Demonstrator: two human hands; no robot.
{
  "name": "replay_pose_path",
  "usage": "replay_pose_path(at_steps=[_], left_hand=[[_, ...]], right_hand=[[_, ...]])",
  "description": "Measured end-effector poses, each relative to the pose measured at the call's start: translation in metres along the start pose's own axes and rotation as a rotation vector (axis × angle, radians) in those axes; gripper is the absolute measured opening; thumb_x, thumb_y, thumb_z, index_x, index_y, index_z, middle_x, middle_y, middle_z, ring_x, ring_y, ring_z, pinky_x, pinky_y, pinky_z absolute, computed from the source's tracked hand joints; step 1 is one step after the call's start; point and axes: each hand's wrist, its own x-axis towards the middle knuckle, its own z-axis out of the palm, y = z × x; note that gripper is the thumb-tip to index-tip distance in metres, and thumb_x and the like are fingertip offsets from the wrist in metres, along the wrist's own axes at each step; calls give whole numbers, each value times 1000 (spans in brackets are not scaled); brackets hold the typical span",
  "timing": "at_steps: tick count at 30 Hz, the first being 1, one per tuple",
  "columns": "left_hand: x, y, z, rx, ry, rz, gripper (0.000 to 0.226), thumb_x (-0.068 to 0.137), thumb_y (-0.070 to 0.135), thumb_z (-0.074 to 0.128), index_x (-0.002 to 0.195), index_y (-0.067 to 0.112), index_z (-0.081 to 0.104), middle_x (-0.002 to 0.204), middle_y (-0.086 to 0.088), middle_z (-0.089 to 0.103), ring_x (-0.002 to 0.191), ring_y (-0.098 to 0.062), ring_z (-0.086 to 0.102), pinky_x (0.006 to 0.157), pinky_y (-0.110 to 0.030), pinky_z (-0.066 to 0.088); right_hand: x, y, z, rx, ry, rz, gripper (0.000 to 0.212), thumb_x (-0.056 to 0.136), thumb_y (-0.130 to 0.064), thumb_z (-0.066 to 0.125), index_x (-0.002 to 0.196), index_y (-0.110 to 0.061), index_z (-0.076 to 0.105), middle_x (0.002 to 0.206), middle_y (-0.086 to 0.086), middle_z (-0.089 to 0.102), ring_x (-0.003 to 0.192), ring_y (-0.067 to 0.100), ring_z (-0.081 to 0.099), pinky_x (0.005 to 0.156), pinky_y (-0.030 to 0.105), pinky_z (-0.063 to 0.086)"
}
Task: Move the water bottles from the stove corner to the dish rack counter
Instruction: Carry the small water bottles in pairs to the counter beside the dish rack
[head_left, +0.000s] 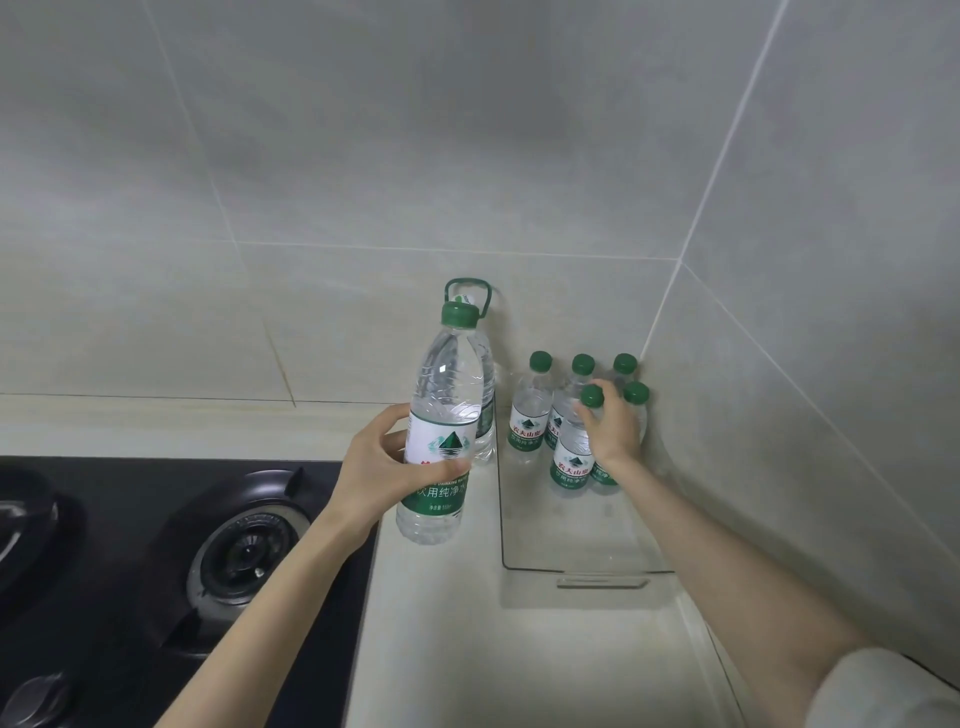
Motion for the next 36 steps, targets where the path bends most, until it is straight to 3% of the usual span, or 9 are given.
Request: replay_pose_path(at_steps=[10, 15, 18, 22, 28, 33, 36], left_hand=[[-10, 5, 0, -3, 37, 17, 61, 59, 8, 89, 112, 22, 61, 86, 2, 76, 80, -14, 72, 68, -24, 57], [-28, 12, -8, -48, 107, 22, 58, 60, 9, 88, 110, 24, 61, 85, 3, 76, 80, -14, 73, 72, -28, 58], [-40, 16, -14, -51, 160, 30, 56, 60, 9, 88, 107, 25, 62, 83, 5, 76, 78, -12, 72, 70, -27, 56], [-57, 24, -24, -67, 225, 45, 55, 62, 10, 87, 108, 24, 61, 84, 5, 76, 77, -10, 72, 62, -17, 54], [-92, 27, -46, -47, 367, 63, 58, 59, 17, 89, 109, 24, 61, 86, 5, 76, 82, -10, 72, 72, -27, 54], [-132, 24, -70, -13, 487, 58, 71, 42, 38, 89, 106, 26, 61, 90, 3, 76, 88, -16, 72, 82, -41, 57], [-163, 19, -85, -12, 562, 56, 73, 42, 39, 90, 108, 27, 61, 95, 2, 75, 91, -17, 71, 85, -45, 56]], right_hand=[[-10, -16, -9, 127, 38, -57, 35, 77, -23, 77, 108, -19, 61, 92, 11, 69, 86, 30, 64, 78, 44, 52], [-27, -68, -33, 279, 125, -200, 38, 72, -24, 82, 106, -17, 65, 90, -3, 72, 82, 16, 67, 78, 36, 55], [-42, -105, -48, 382, 134, -317, 37, 73, -22, 81, 107, -19, 65, 92, -7, 72, 90, 9, 69, 84, 30, 55], [-65, -150, -64, 509, 64, -416, 36, 74, -23, 80, 107, -22, 65, 98, -4, 73, 94, 4, 68, 87, 19, 51], [-105, -196, -63, 656, -105, -488, 33, 74, -17, 80, 103, -23, 66, 85, -8, 73, 81, 6, 70, 81, 23, 54], [-145, -223, -51, 698, -272, -557, 34, 73, -17, 81, 103, -24, 66, 86, -7, 74, 82, 5, 70, 82, 24, 55], [-169, -236, -40, 713, -378, -595, 35, 72, -18, 82, 102, -25, 66, 87, -6, 74, 83, 3, 70, 85, 31, 57]])
